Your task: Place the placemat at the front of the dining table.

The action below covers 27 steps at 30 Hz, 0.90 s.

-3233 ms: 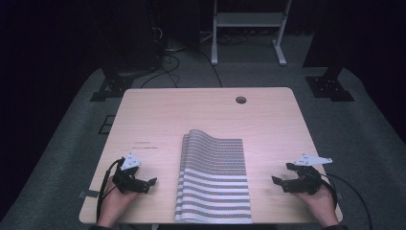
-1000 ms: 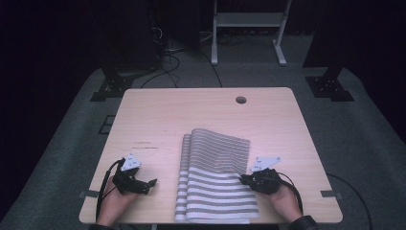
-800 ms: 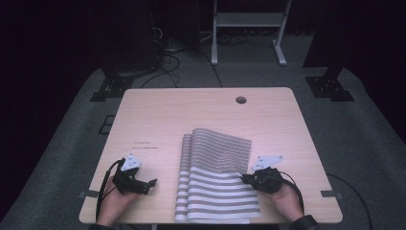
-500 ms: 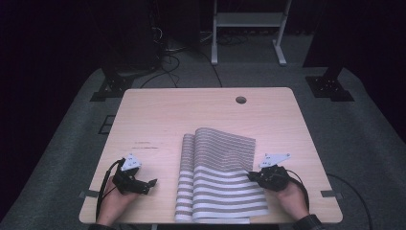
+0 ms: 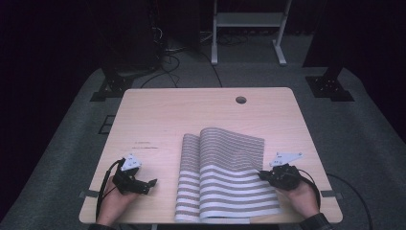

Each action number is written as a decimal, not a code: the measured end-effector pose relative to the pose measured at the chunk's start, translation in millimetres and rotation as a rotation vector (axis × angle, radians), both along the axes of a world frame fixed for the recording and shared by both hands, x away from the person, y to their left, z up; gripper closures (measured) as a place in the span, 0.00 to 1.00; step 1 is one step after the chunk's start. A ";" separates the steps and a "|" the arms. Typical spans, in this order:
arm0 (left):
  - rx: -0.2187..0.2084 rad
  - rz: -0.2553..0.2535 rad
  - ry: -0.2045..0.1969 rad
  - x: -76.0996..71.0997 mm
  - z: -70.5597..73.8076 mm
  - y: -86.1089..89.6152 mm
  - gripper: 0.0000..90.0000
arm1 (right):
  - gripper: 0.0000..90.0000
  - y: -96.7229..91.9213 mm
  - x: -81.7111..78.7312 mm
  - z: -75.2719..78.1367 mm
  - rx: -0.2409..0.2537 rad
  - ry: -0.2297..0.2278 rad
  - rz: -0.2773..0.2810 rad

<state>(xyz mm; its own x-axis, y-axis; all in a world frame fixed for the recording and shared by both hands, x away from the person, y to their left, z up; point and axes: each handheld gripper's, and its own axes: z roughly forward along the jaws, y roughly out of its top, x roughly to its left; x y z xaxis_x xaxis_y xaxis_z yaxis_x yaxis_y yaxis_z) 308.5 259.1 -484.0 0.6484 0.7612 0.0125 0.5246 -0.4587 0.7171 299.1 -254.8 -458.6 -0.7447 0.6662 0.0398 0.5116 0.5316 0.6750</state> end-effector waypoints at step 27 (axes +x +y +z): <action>0.000 0.000 0.000 0.0 0.0 0.0 0.00 | 0.94 -64.2 -3.0 1.8 -0.042 0.027 -0.100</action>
<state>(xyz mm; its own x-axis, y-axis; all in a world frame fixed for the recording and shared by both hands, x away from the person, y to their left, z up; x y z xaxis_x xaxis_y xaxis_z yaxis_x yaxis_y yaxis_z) 308.5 259.1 -484.0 0.6485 0.7611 0.0128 0.5244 -0.4589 0.7172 296.1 -319.0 -456.8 -0.6733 0.7388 0.0294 0.5810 0.5042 0.6389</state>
